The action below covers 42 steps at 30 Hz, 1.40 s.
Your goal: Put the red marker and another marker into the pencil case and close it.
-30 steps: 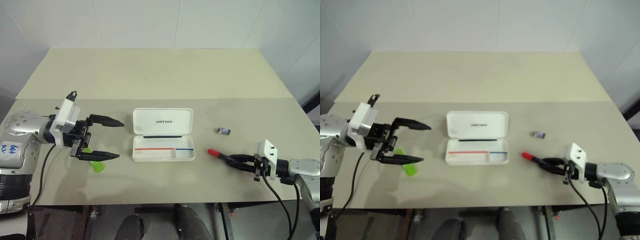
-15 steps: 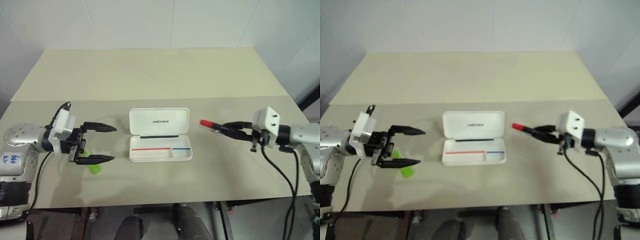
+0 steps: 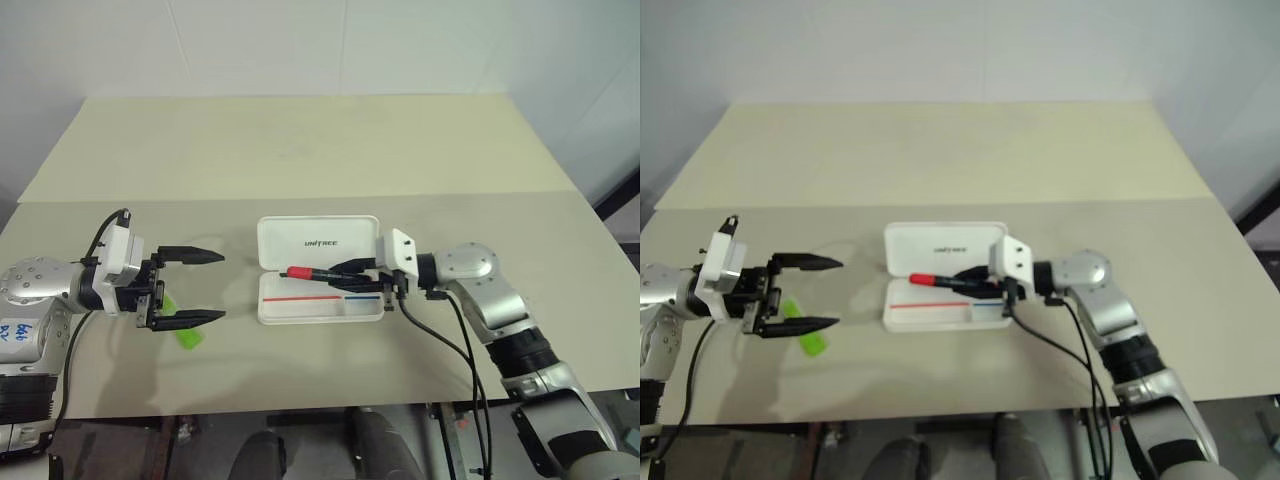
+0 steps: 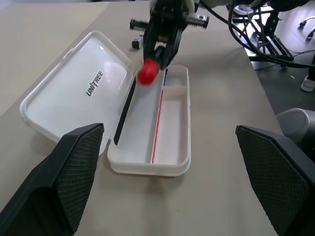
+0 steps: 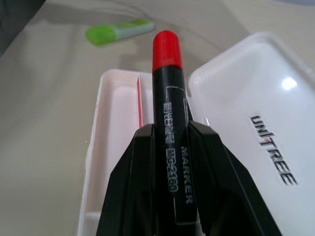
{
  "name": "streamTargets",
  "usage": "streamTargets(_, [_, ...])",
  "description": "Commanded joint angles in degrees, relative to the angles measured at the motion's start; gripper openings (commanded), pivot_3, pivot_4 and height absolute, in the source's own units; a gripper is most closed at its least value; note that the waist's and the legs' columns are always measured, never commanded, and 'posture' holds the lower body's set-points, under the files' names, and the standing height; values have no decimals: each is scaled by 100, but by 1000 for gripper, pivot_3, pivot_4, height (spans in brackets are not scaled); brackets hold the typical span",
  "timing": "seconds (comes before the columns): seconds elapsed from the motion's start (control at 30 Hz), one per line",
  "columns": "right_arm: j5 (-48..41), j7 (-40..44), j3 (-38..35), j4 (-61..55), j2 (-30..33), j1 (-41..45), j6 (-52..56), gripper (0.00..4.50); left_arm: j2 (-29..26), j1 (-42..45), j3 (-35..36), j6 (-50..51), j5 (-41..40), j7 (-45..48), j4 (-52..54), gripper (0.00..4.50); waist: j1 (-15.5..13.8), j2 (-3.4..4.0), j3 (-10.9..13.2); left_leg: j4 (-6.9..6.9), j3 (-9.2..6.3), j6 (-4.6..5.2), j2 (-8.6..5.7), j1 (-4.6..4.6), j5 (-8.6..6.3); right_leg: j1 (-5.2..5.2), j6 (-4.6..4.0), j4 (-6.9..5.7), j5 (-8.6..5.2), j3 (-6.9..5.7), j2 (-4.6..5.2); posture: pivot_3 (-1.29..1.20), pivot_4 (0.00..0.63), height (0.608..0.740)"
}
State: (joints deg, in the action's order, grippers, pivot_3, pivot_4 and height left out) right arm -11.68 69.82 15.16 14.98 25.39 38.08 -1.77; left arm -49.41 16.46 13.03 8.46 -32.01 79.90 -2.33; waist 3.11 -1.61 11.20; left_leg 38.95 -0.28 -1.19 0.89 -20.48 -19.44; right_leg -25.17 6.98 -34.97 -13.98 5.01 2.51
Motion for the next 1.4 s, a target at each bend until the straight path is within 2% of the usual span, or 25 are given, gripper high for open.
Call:
streamTargets(0.03, [90, 157, 16, 391, -158, 317, -397, 595, 37, -36, 80, -91, -11, -99, 230, 4500, 7, 0, 0, 0, 1, -1, -1, -5, 0, -5, 0, 0, 0, 0, 2, 0, 150, 740])
streamTargets(0.57, [480, 540, 42, 1482, -289, 691, -1073, 595, 236, -458, 107, -75, -80, -511, 702, 4500, 35, 0, 0, -2, 0, -4, 0, -9, -2, -20, 1, -5, 1, 3, 8, 0, 150, 740])
streamTargets(0.93, [258, 569, -113, 1104, -392, 831, -993, 4485, 280, -389, 86, -80, -61, -573, 685, 4500, 44, 0, 0, -2, -6, -4, 1, -9, -1, -20, 1, -5, 1, 2, 8, 0, 150, 740])
streamTargets(1.03, [1, 637, -167, 576, -368, 763, -650, 4485, 299, -429, 134, -53, -73, -656, 715, 4500, 44, 2, 1, -4, -17, -4, 2, -9, -2, -21, 1, -5, 1, 3, 8, 0, 150, 740])
streamTargets(1.27, [-1047, 549, -560, -1546, 156, 117, 904, 4485, 444, -1004, 478, 231, -266, -1252, 1276, 4500, 8, 2, 1, -10, -36, -8, 25, -13, -4, -23, 0, 1, 0, -11, 18, 0, 150, 740])
streamTargets(1.4, [-1382, 502, -896, -2163, 660, -331, 1366, 4485, 950, -1737, 727, 571, -131, -2546, 2242, 4500, -9, 2, 1, -11, -32, -8, 20, -17, -5, -23, 0, 7, 0, -15, 34, 0, 150, 740])
